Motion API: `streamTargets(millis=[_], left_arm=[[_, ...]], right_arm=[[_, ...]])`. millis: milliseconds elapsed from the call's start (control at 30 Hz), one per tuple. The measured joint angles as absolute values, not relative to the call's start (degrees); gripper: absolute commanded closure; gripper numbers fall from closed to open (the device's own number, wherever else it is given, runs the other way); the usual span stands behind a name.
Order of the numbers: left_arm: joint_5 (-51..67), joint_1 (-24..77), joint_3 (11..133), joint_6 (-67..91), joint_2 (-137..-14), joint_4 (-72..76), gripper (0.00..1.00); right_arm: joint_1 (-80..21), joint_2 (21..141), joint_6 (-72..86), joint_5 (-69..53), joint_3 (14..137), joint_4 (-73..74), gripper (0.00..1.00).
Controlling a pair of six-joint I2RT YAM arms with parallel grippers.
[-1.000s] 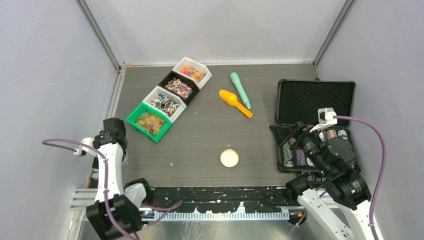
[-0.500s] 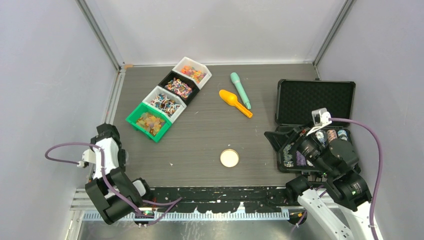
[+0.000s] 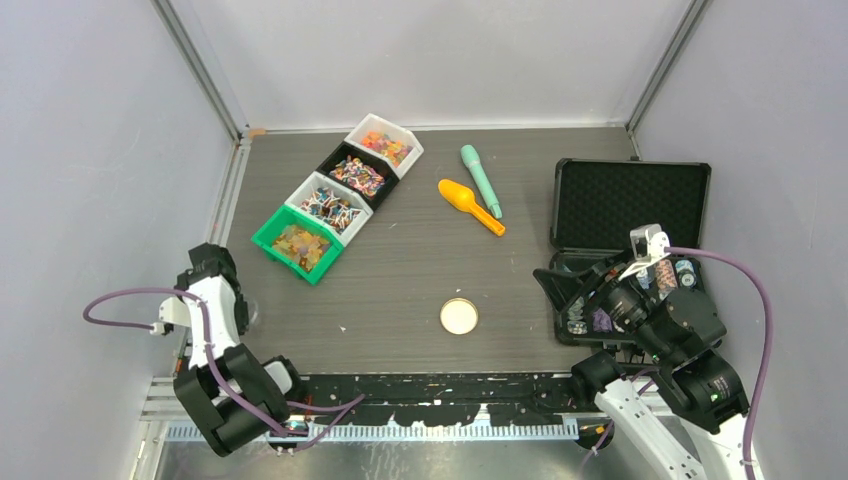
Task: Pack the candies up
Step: Pick up the packing bottle from the center of the board.
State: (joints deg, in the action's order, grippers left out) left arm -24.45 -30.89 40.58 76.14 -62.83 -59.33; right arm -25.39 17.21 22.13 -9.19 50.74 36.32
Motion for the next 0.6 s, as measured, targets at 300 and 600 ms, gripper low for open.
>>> streamTargets(millis=[300, 600], left_arm=[[-24.69, -28.53, 46.98, 77.23, -59.46, -64.73, 1.00], [-27.24, -14.98, 57.41, 71.00, -55.46, -63.13, 1.00]], right_arm=[[-25.39, 17.82, 25.96, -3.42, 50.87, 36.47, 0.20], [-25.39, 20.47, 32.12, 9.32, 52.73, 43.99, 0.20]])
